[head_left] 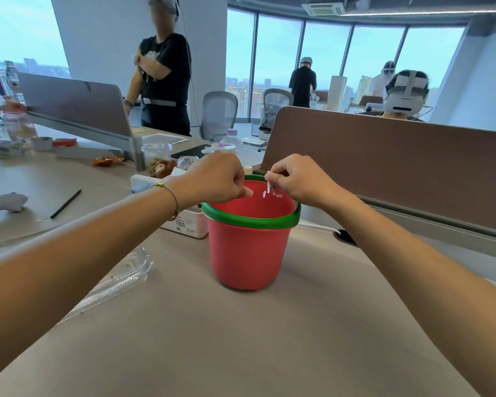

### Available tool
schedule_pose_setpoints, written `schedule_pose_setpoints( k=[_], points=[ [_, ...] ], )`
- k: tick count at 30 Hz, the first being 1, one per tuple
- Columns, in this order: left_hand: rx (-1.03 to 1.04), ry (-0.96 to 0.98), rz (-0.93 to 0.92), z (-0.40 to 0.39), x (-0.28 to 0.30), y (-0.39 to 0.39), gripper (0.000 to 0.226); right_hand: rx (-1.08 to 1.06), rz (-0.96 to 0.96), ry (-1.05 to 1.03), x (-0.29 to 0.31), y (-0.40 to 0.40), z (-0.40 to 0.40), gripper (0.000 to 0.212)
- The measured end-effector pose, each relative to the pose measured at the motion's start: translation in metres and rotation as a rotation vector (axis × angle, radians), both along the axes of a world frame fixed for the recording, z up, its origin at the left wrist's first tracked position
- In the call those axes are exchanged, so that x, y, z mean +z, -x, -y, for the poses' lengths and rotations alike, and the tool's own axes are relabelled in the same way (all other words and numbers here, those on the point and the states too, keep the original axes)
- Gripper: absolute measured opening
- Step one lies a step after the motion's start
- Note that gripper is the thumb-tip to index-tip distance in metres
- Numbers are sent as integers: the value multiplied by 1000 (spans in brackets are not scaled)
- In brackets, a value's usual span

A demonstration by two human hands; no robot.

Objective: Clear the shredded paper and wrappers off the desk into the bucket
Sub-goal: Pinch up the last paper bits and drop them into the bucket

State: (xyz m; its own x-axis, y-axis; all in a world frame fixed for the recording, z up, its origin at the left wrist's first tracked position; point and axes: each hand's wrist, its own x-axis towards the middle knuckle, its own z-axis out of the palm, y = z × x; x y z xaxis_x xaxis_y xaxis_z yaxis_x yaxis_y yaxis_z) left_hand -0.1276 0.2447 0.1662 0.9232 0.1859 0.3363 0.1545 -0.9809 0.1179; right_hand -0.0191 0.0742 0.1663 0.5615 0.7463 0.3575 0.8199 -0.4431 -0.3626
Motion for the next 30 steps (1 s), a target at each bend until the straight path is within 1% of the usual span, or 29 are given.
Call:
schedule_pose_setpoints(
  k=[2,5,8,10,13,14,16,20,23,28,30],
  points=[
    [0,-15,10,0,0,3,38,-8,43,14,0,1,-1,29],
    [-7,12,-11,2,2,6,29,-16,54,50,2,4,-1,15],
    [-17,31,-26,5,2,8,17,11,84,86,4,8,1,18],
    [-17,22,-25,9,1,9,15,10,127,114,5,11,4,11],
    [-32,19,-14,20,3,14,16,-22,228,117,7,14,14,31],
    [-41,14,-2,26,4,15,17,-26,250,108,8,15,19,35],
    [-71,-3,45,43,8,18,21,-30,269,88,11,19,32,34],
    [-186,-44,139,86,16,24,19,-57,297,52,16,31,79,34],
    [-302,-10,144,121,11,24,19,-96,285,62,11,41,125,33],
    [-490,43,112,189,-24,12,20,-231,258,131,-16,55,205,32],
    [-540,80,81,216,-45,6,19,-295,269,195,-33,60,236,32]
  ],
)
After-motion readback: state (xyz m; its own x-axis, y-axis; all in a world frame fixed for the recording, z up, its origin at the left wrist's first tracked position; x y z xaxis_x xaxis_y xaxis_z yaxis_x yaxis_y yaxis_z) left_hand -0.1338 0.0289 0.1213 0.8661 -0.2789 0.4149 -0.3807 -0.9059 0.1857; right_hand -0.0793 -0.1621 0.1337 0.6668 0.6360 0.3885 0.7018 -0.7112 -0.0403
